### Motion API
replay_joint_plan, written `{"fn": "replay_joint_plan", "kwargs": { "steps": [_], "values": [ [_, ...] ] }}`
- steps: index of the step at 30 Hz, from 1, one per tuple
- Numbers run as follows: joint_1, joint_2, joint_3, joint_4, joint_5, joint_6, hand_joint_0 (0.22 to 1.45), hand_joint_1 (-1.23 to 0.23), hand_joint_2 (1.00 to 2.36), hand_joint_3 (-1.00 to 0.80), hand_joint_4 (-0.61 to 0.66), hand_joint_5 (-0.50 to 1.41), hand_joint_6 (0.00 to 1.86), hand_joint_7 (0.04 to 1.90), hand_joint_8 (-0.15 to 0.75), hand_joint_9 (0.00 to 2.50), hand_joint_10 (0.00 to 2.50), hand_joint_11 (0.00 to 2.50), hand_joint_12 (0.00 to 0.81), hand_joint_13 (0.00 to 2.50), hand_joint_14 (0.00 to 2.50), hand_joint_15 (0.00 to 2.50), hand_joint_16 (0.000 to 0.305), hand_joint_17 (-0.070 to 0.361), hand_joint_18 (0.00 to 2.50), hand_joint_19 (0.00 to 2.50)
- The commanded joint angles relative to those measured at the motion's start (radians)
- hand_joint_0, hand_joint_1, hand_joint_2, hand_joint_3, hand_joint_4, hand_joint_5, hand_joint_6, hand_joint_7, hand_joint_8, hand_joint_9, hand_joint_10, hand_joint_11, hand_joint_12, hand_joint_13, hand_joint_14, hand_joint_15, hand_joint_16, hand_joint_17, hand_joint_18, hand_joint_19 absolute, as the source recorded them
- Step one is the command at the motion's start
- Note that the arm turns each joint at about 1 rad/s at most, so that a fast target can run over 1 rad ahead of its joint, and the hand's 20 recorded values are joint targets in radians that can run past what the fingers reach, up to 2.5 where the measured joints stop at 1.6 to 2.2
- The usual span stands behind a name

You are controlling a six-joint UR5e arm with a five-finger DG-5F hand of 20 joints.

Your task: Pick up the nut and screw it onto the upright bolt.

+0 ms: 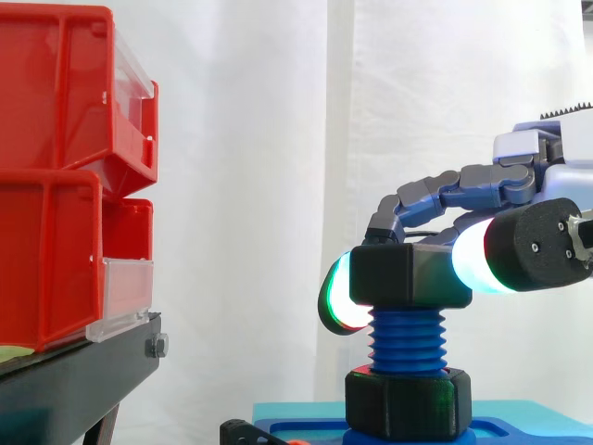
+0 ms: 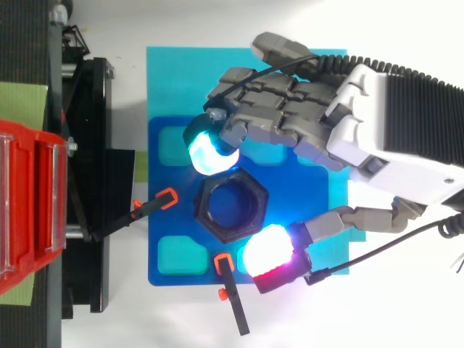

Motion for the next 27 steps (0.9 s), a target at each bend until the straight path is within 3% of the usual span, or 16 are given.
{"fn": "replay_joint_plan", "kwargs": {
  "steps": [1,5,18,27],
  "values": [
    [0.0,0.001,-0.004,0.0,0.0,0.0,0.55,-0.62,1.0,-0.5,0.29,-0.19,0.5,1.03,0.286,0.53,0.0,0.0,0.333,0.4,0.0,0.0,0.041,0.093,0.17,0.0],
    [-0.001,0.0,-0.02,0.019,0.0,0.0,0.54,-0.62,1.0,-0.5,0.28,-0.19,0.5,1.03,0.287,0.53,0.0,0.0,0.333,0.4,0.0,0.0,0.041,0.093,0.16,0.0],
    [-0.001,0.001,-0.02,0.026,0.0,0.0,0.54,-0.62,1.0,-0.5,0.28,-0.19,0.5,1.03,0.287,0.53,0.0,0.0,0.333,0.4,0.0,0.0,0.041,0.093,0.16,0.0],
    [-0.003,0.001,-0.02,0.026,-0.002,0.0,0.46,-0.62,1.0,-0.5,0.3,-0.19,0.5,0.97,0.304,0.51,0.0,0.0,0.367,0.38,0.0,0.0,0.048,0.108,0.14,0.0]
  ]
}}
